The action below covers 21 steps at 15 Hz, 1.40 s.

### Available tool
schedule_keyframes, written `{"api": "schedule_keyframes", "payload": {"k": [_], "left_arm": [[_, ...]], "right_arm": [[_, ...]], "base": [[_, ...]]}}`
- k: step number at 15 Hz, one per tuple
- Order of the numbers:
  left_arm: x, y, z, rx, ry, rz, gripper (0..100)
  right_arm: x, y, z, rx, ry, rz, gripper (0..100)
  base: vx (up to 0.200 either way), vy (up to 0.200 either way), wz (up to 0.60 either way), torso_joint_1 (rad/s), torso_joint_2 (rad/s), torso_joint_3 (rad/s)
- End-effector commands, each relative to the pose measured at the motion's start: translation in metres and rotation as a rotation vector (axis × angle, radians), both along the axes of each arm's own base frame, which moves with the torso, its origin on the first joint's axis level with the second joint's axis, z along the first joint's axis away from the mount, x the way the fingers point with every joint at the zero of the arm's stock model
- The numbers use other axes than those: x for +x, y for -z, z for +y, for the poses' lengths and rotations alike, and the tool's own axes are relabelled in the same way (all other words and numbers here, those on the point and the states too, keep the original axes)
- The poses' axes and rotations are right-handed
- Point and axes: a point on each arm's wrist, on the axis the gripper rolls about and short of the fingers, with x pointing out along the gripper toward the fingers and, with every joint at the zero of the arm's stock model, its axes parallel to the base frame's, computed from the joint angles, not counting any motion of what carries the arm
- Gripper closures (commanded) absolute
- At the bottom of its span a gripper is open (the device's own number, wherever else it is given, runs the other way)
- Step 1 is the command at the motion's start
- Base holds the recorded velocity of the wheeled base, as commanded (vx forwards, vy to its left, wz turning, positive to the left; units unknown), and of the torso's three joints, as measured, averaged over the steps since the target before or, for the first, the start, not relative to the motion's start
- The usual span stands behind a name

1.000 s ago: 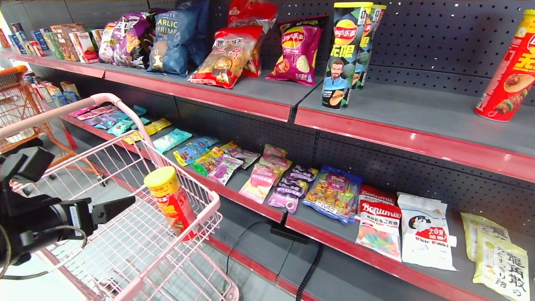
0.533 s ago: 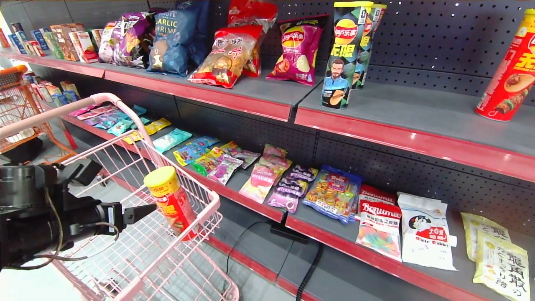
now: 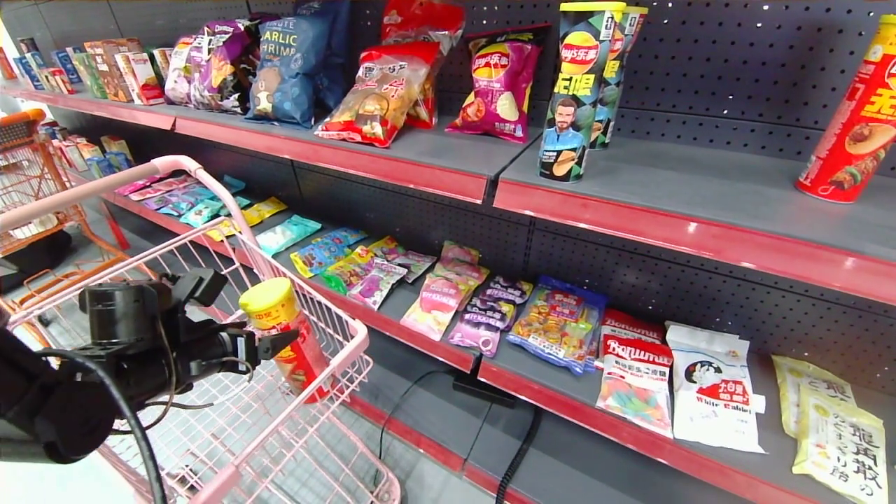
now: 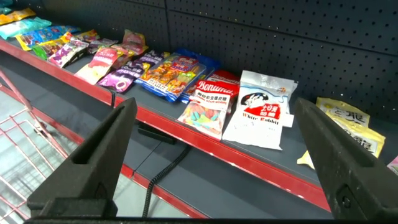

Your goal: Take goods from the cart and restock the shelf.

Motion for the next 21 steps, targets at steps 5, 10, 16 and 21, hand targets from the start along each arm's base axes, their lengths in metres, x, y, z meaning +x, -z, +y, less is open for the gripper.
{"api": "schedule_keyframes", "payload": {"k": [5, 10, 16, 21], "left_arm": [[0.026, 0.012, -0.022, 0.016, 0.046, -0.017, 100], [-0.008, -0.011, -0.018, 0.006, 0.033, -0.065, 100], [-0.116, -0.118, -0.012, -0.022, 0.014, -0.248, 100], [-0.180, -0.180, -0.010, 0.006, 0.029, -0.430, 100]], "right_arm": [[0.000, 0.000, 0.000, 0.004, 0.000, 0.001, 0], [0.000, 0.000, 0.000, 0.008, 0.000, 0.001, 0], [0.000, 0.000, 0.000, 0.013, 0.000, 0.003, 0], [0.000, 0.000, 0.000, 0.016, 0.005, 0.003, 0]], "base": [[0.000, 0.000, 0.00, 0.000, 0.00, 0.000], [0.000, 0.000, 0.00, 0.000, 0.00, 0.000], [0.000, 0.000, 0.00, 0.000, 0.00, 0.000], [0.000, 0.000, 0.00, 0.000, 0.00, 0.000]]}}
